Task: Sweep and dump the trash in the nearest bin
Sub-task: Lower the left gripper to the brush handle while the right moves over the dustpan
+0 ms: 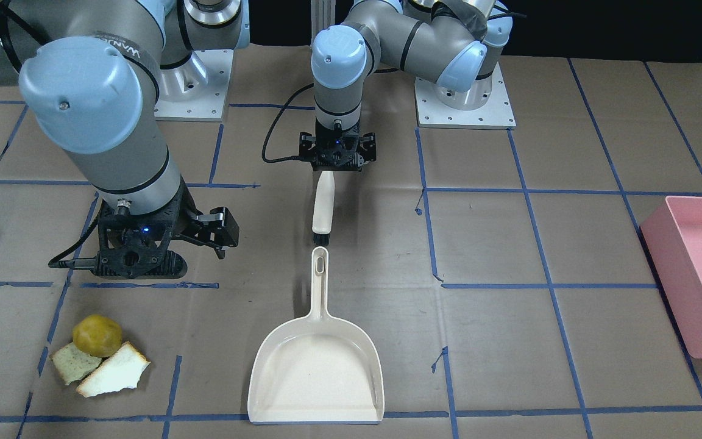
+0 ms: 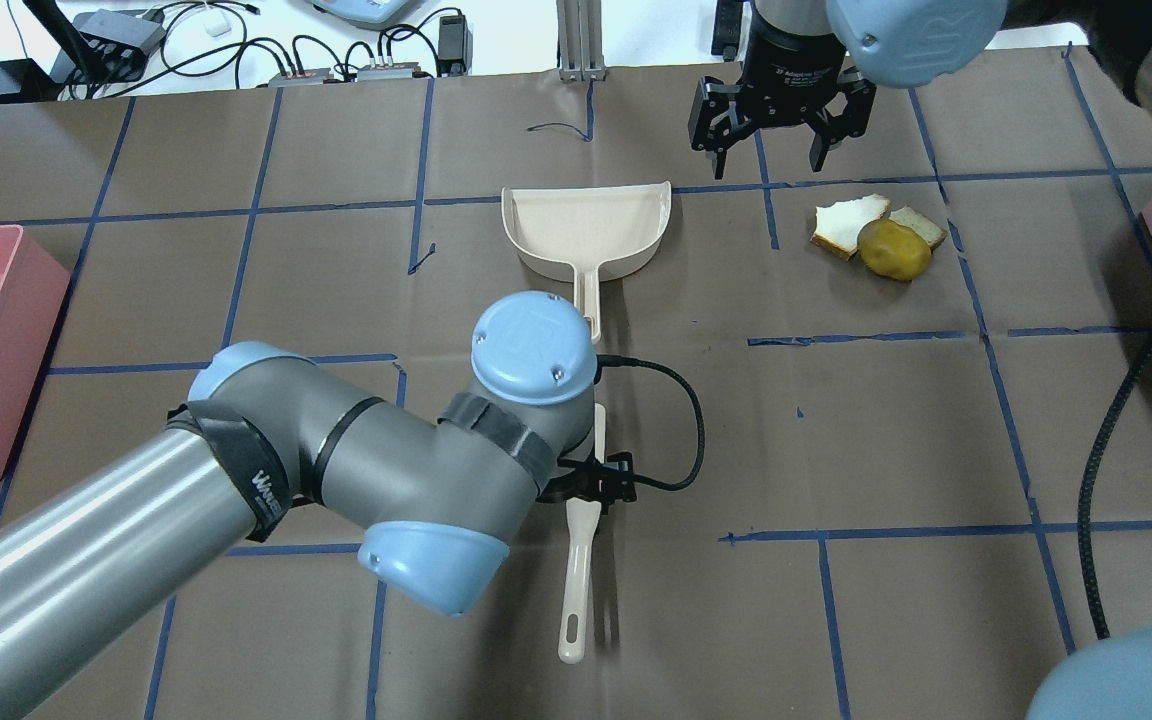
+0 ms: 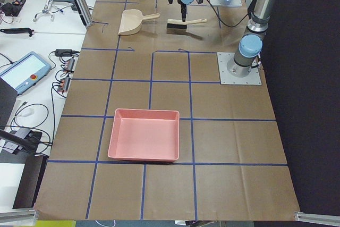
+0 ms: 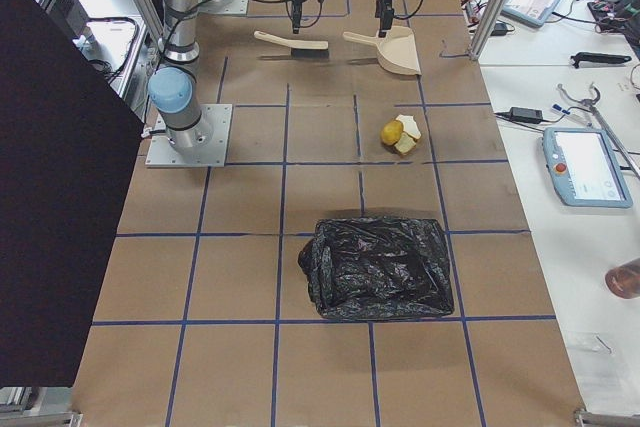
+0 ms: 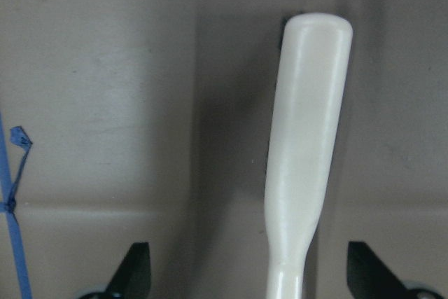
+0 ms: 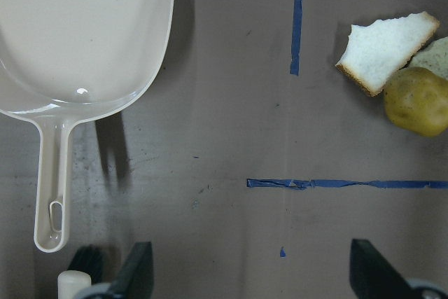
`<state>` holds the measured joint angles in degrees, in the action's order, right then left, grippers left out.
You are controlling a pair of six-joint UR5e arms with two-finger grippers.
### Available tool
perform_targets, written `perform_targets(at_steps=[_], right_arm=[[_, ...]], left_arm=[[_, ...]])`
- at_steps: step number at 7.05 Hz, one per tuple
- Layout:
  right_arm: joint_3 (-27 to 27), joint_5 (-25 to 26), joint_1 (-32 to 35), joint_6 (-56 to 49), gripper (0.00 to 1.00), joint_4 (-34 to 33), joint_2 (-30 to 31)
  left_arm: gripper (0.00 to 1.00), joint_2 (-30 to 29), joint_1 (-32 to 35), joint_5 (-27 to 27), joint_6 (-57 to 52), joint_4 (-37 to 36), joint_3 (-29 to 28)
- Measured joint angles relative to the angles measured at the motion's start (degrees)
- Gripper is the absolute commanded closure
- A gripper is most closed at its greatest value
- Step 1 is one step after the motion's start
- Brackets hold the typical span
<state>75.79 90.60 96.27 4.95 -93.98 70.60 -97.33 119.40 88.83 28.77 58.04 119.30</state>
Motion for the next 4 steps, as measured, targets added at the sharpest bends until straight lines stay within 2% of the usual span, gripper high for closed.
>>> perform_targets(at_steps=[2,4], right_arm=[[0.1,0.2,0.0,0.0,0.0,0.1,0.1],[0.1,0.3,-0.1,0.0,0.0,0.2,0.1]], left_arm=[[0.01,0.0,1.2,-1.7,1.1,-4.6,4.0],[0.01,-0.4,2.5,-2.6,1.3,-5.2,4.8]])
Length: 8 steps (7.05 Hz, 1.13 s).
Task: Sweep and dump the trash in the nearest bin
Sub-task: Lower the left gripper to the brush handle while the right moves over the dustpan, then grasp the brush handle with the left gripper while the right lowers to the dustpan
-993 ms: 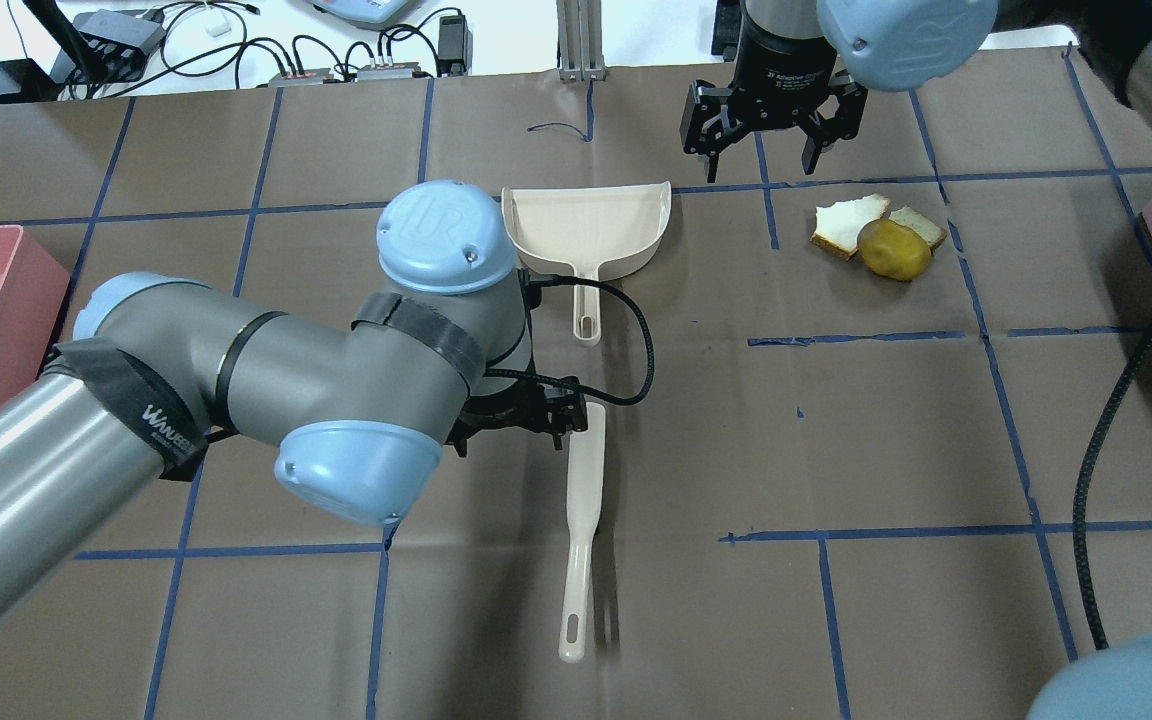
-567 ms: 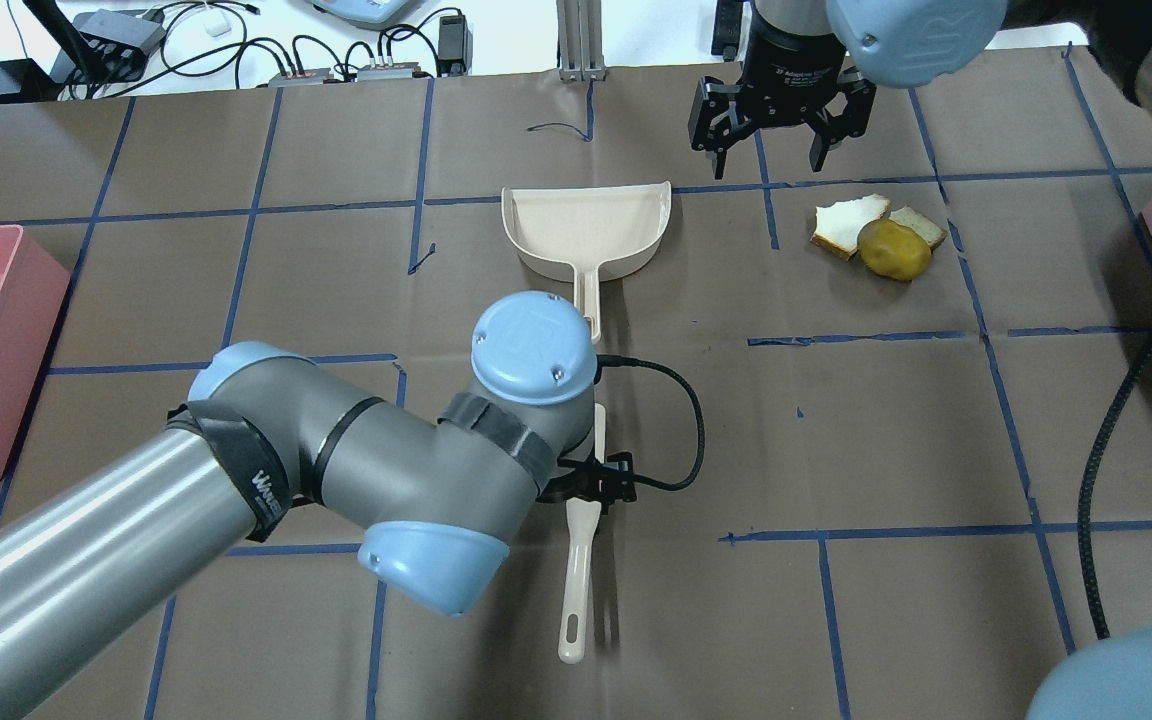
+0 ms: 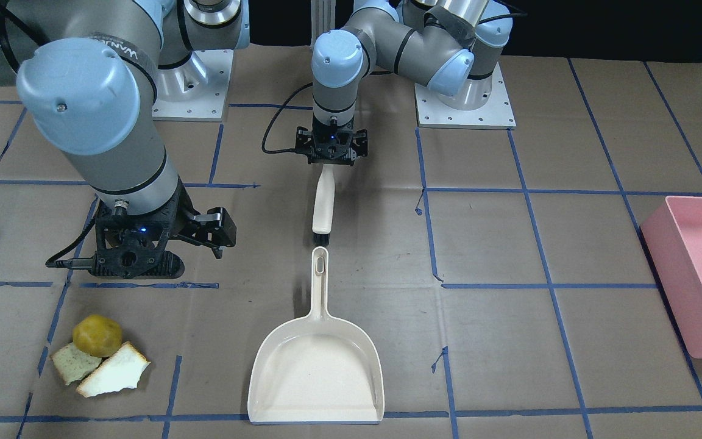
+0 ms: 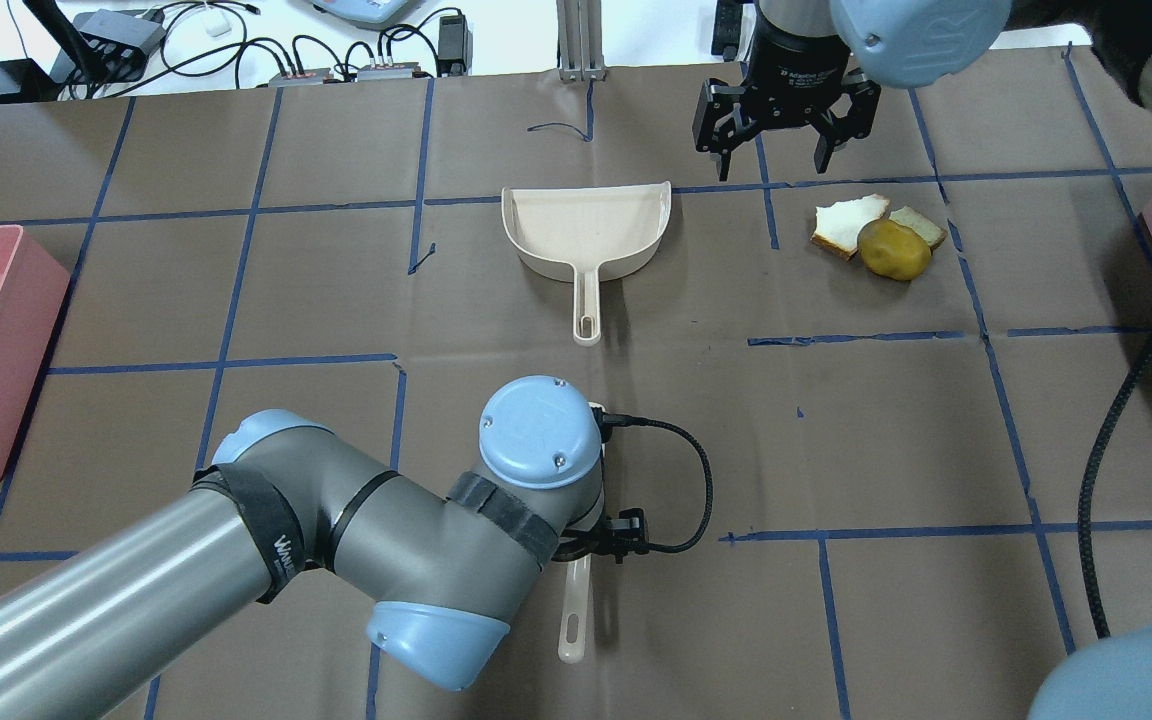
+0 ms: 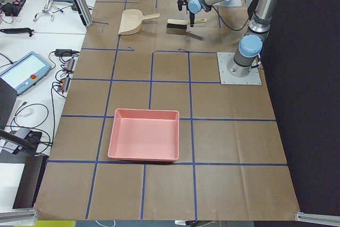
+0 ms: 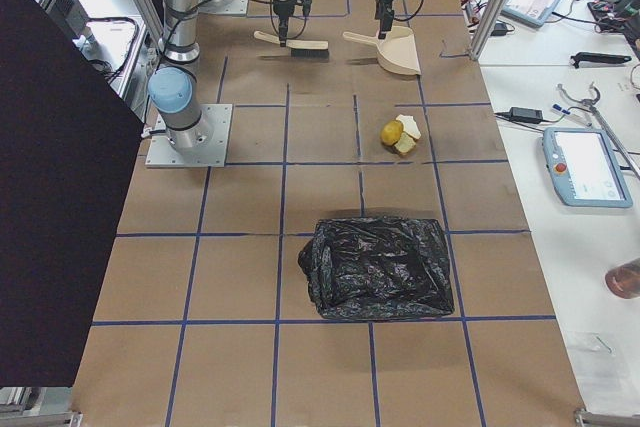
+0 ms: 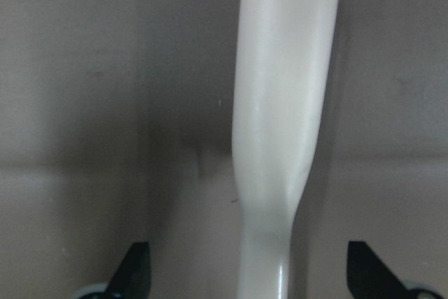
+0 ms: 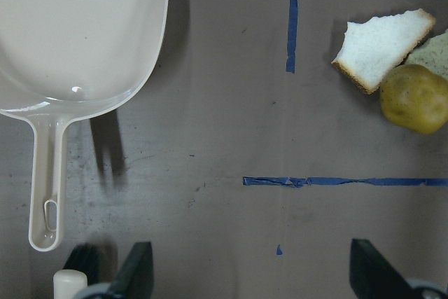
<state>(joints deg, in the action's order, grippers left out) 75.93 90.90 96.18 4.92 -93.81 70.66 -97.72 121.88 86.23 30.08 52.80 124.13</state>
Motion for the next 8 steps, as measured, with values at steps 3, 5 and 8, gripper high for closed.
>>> perform_targets(at_steps=[3,5,8], right_arm=[[0.0,0.1,0.0,0.0,0.0,0.0,0.0],[0.1,0.0,0.0,0.1,0.0,0.0,0.2],[0.3,0.1,0.0,0.0,0.0,0.0,0.5]], left_arm=[[0.06,1.6,2.3,-0.2,0.3,0.6,1.3],[0.62,3.2,2.3,-0.7,0.3,0.1,4.2],[0.88,3.7,1.6,-4.6,-0.1,0.0,4.3]])
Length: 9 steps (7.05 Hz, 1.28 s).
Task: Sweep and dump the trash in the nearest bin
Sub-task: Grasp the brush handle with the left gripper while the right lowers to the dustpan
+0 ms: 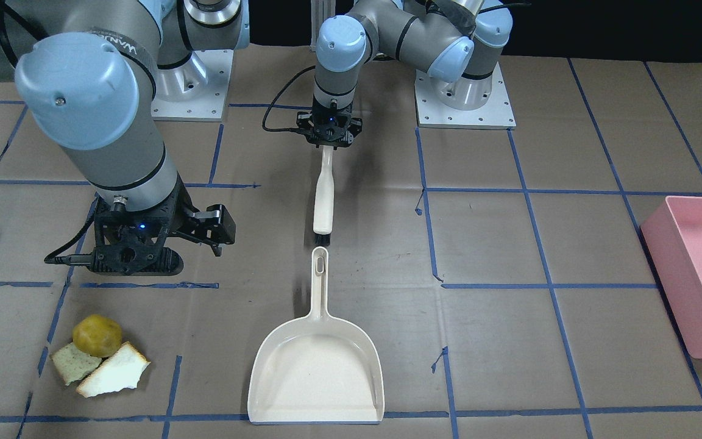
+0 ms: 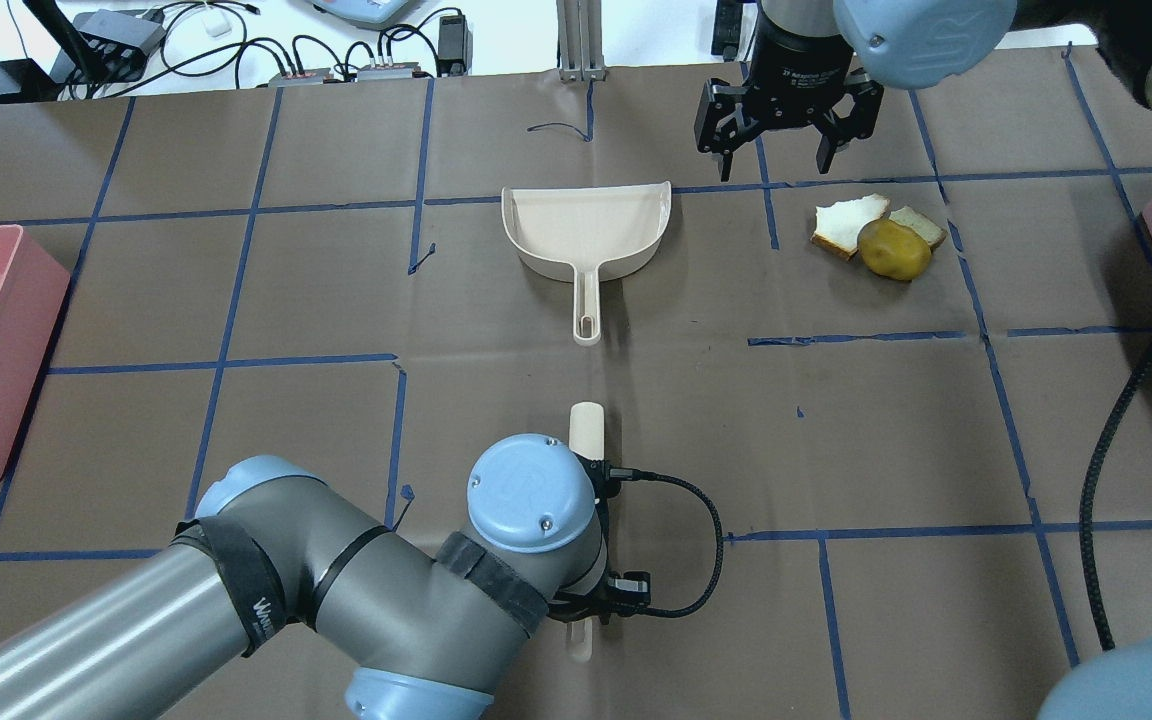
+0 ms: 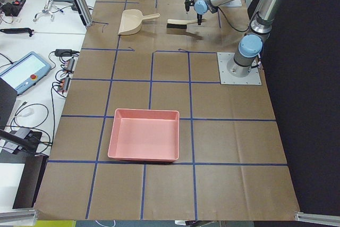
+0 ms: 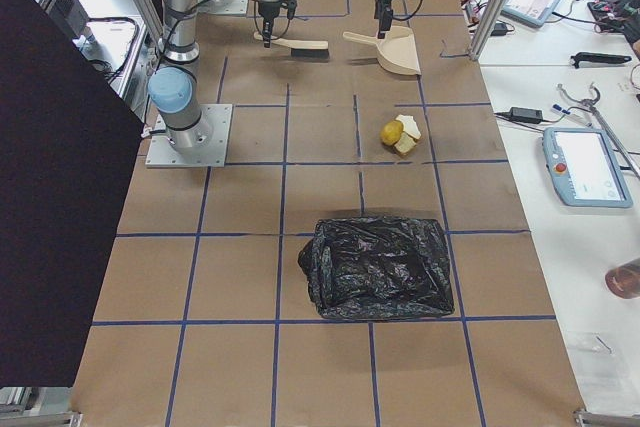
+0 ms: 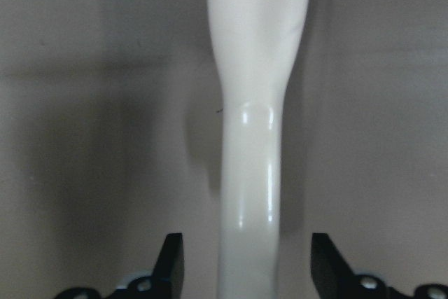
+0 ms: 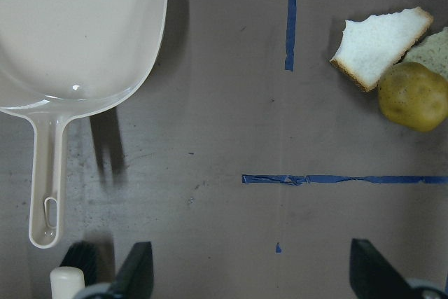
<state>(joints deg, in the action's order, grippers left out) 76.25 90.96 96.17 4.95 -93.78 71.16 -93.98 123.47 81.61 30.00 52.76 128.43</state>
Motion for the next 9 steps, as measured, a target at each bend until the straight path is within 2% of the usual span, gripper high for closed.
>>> perform_targets(at_steps=[2,3,5,6,9], right_arm=[[-0.1,0.0,0.1,0.0,0.0,-0.1,0.0],[-0.2,-0.1,0.2,0.0,0.0,-0.1,0.0],[-0.4,-0.3,0.5,0.1,0.0,-0.1,0.1],[-0.4,-0.3,0.8,0.4,0.0,-0.2,0.1],[-0.5,-0.7,2.6,0.9,0.0,-0.8,-0.1]], left_arm=[[0.98,0.9,-0.7,-0.2,-0.3,0.6,-1.2],[0.98,2.6,-2.9,0.3,-1.9,5.2,-4.3],[1.0,7.0,-7.8,2.4,-7.8,21.2,-11.4],[1.0,9.8,-10.0,3.1,-9.8,26.1,-12.7],[1.0,15.8,-23.3,4.4,-20.2,32.0,-14.5]])
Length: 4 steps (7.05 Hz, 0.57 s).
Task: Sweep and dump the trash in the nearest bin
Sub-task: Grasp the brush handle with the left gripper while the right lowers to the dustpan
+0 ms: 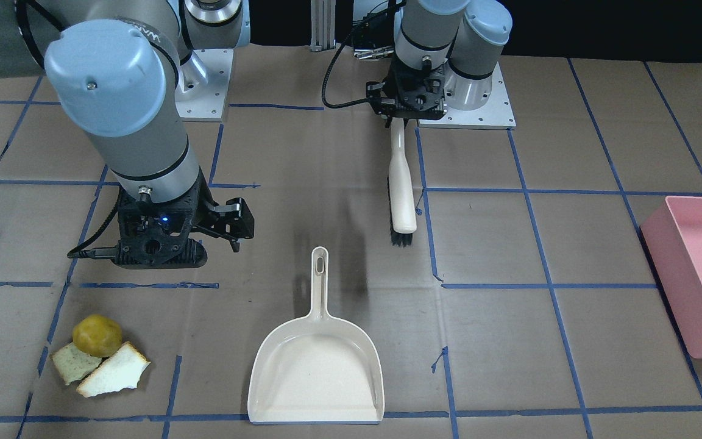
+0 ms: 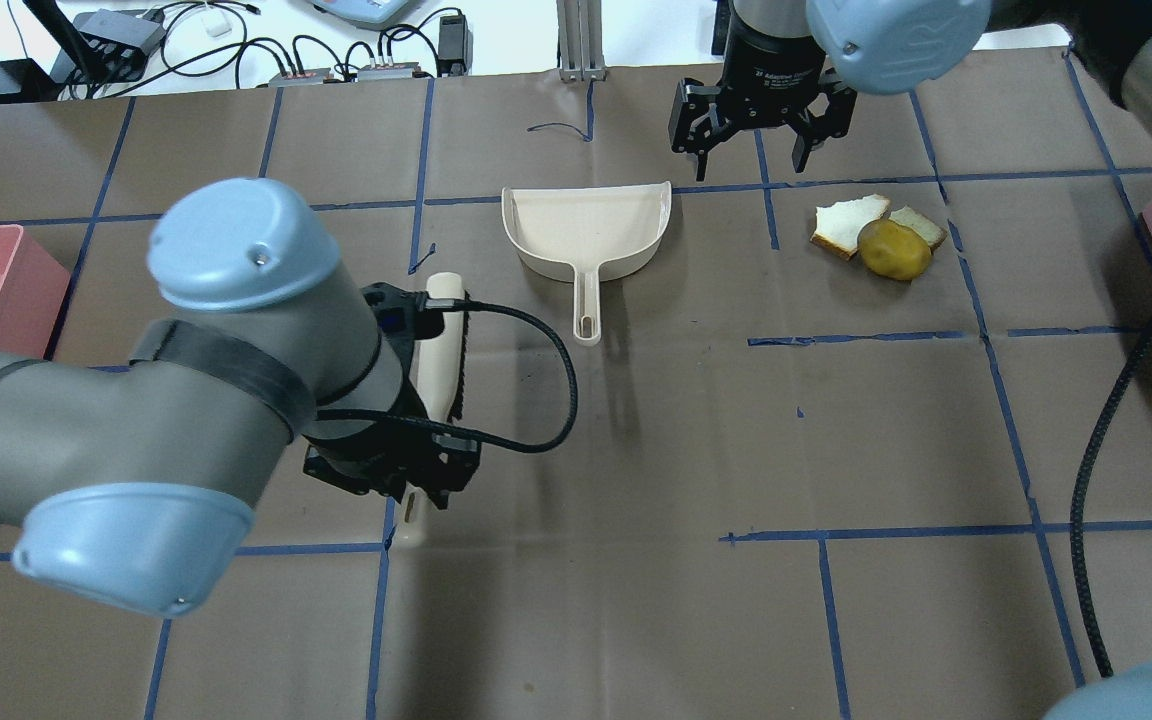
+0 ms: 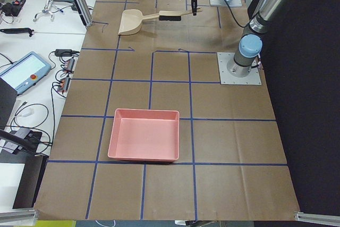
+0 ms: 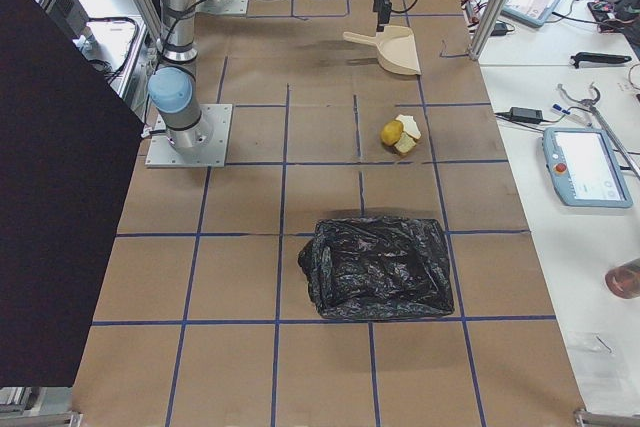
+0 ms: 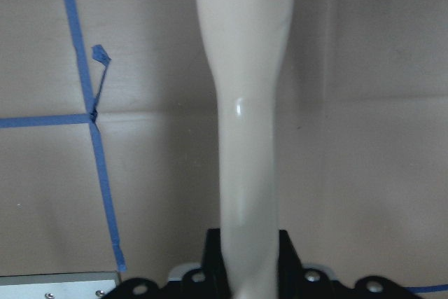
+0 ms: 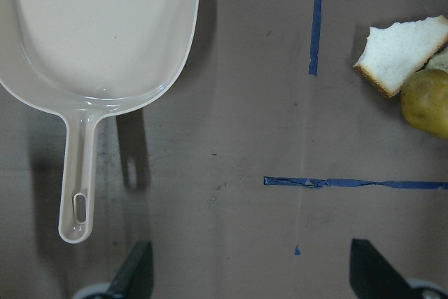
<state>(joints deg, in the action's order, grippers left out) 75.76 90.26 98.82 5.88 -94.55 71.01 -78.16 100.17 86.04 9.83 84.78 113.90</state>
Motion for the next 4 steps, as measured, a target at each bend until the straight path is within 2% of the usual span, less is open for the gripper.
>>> perform_targets(at_steps=[2,4], right_arm=[[0.1,-0.2,2.8,0.2,0.0,-0.3,-1.2],[0.0,-0.2,6.9,2.9,0.0,-2.3,-3.9]], left_arm=[[1.0,-1.3,-4.8,1.8,-3.9,-0.1,-2.3],[1.0,-3.7,-5.7,3.1,-4.9,-0.4,-5.5]])
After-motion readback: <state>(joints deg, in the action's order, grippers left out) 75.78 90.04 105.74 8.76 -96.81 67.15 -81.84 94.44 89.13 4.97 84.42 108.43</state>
